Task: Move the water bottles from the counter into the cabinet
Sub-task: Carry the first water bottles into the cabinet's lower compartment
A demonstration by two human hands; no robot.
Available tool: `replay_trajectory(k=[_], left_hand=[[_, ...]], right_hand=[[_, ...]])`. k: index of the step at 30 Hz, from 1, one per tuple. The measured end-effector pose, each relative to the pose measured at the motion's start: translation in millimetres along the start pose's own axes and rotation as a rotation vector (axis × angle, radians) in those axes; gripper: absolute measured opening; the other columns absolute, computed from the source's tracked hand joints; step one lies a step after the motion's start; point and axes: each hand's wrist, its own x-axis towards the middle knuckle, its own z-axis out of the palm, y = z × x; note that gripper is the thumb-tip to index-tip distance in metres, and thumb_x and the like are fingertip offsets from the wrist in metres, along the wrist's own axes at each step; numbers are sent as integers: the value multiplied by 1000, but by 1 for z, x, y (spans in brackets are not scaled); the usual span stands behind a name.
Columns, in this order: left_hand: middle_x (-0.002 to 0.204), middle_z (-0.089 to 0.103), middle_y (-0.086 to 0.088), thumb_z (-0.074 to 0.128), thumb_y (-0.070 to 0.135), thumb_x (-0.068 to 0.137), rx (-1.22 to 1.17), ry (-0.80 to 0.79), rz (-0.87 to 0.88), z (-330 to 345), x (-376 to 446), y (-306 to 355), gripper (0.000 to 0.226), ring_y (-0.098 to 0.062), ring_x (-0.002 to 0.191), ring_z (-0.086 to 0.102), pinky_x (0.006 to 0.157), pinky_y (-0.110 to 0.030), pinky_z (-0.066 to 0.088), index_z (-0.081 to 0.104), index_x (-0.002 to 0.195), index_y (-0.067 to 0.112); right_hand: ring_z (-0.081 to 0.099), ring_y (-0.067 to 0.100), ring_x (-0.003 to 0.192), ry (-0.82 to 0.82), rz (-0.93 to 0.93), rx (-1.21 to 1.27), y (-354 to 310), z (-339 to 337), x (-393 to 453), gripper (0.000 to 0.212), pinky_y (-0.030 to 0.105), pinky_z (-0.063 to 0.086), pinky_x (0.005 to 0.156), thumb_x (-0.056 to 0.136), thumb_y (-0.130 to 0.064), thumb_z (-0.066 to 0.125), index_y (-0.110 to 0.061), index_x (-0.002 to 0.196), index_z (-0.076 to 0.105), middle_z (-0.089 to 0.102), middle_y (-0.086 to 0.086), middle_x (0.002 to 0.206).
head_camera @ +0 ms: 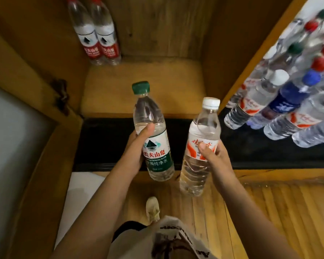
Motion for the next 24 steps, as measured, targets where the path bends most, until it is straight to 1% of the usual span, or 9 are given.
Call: replay_trajectory(k=[2, 4, 6, 8, 12, 14, 17, 21, 24], left_hand=[[88, 74, 10, 66, 49, 60, 5, 13, 64, -9, 17, 15, 50, -6, 87, 69, 70, -17, 54, 61, 103, 24], [89, 74, 13, 69, 38, 70, 42, 14, 120, -19, 35, 27, 33, -3, 87, 69, 69, -15, 52, 60, 101, 27], [86, 73, 15, 69, 23, 79, 68, 37, 165, -24, 53, 38, 24, 1, 84, 68, 67, -13, 51, 59, 100, 28], [90, 70, 13, 65, 14, 79, 102, 75, 213, -27, 71, 49, 26, 3, 83, 67, 69, -13, 51, 57, 100, 27], [117, 60, -4, 76, 22, 66, 169, 147, 230, -29, 100, 61, 41, -7, 102, 61, 83, -27, 52, 55, 100, 33], [128, 53, -12, 78, 16, 69, 202, 192, 233, -29, 111, 61, 42, -19, 114, 56, 96, -39, 48, 55, 99, 34], [131, 50, -16, 79, 11, 68, 182, 229, 243, -27, 125, 59, 46, -22, 117, 55, 102, -42, 45, 55, 102, 30], [133, 49, -14, 87, 28, 52, 202, 212, 227, -27, 136, 63, 65, -20, 118, 54, 102, -38, 45, 54, 109, 29], [132, 49, -12, 80, 40, 46, 249, 194, 215, -29, 138, 67, 80, -20, 120, 52, 104, -41, 43, 52, 119, 22]], right_hand=[[69, 5, 88, -2, -39, -20, -11, 12, 25, 44, 15, 52, 64, 64, -42, 79, -32, 101, 58, 71, -9, 93], [68, 4, 90, -24, -80, -40, -23, 22, 52, 39, 16, 52, 67, 65, -38, 74, -32, 101, 59, 71, -11, 94], [66, 6, 95, -43, -118, -65, -34, 30, 76, 49, 18, 51, 72, 62, -41, 79, -31, 105, 58, 69, -10, 100], [65, 8, 99, -69, -151, -98, -45, 39, 101, 59, 20, 51, 76, 54, -45, 75, -31, 108, 57, 68, -8, 106], [64, -7, 88, -117, -232, -177, -60, 55, 141, 56, 9, 50, 67, 50, -40, 77, -33, 101, 54, 66, -13, 98], [62, -11, 87, -128, -276, -193, -60, 61, 154, 54, 6, 48, 67, 56, -30, 78, -31, 103, 52, 64, -14, 98], [60, -14, 90, -157, -317, -187, -54, 66, 171, 52, 5, 47, 70, 68, -7, 76, -29, 108, 49, 60, -15, 104], [59, -17, 89, -191, -309, -176, -48, 68, 186, 52, 5, 47, 71, 73, 0, 72, -32, 106, 48, 59, -15, 105], [58, -16, 92, -231, -297, -183, -46, 66, 193, 51, 5, 47, 73, 74, -2, 71, -28, 111, 48, 59, -15, 108]])
